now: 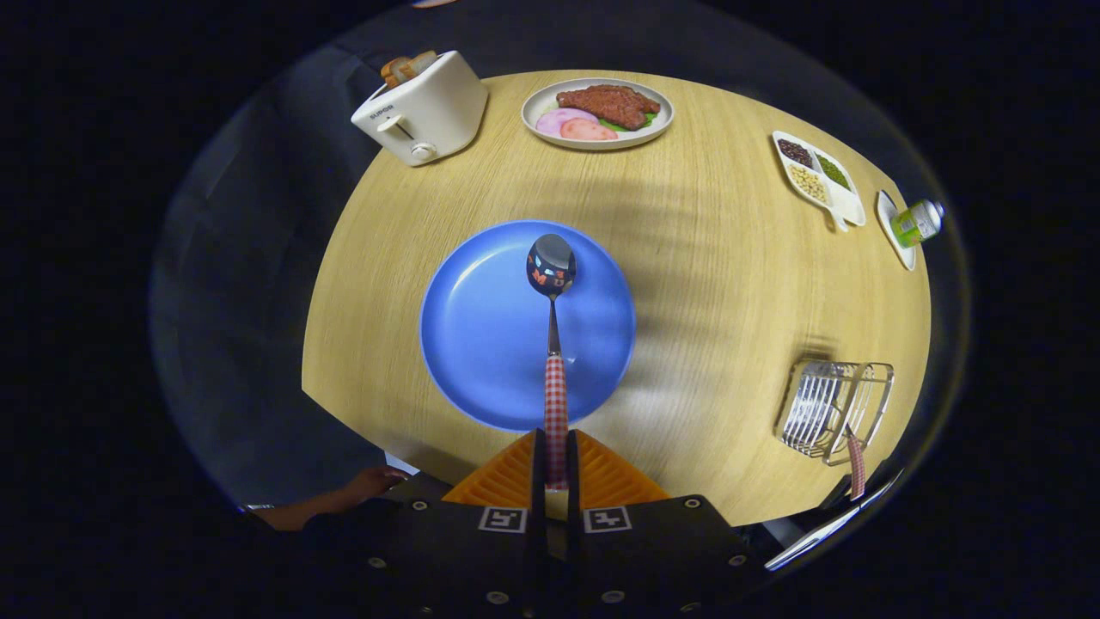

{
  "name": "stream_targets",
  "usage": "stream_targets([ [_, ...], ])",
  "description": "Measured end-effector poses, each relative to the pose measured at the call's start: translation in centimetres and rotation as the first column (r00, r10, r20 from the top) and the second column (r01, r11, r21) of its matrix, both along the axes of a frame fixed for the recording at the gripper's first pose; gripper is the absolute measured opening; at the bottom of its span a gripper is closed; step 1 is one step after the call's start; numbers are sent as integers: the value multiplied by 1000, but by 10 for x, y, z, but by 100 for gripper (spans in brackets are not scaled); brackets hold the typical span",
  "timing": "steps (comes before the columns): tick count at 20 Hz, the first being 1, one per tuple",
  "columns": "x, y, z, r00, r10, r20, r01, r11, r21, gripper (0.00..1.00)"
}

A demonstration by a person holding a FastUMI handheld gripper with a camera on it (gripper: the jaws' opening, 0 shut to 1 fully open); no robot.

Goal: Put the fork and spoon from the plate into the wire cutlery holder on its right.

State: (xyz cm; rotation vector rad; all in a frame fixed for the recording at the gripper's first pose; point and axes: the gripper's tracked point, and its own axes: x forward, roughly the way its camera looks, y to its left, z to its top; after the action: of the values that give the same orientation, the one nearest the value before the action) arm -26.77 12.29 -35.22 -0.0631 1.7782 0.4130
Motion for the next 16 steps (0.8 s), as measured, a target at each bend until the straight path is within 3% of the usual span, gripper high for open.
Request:
stream_targets([
  [9,12,-128,51,988,-143,59,151,975,-162,10],
  [16,-1,-189,70,979,-197,50,203,950,-238,9],
])
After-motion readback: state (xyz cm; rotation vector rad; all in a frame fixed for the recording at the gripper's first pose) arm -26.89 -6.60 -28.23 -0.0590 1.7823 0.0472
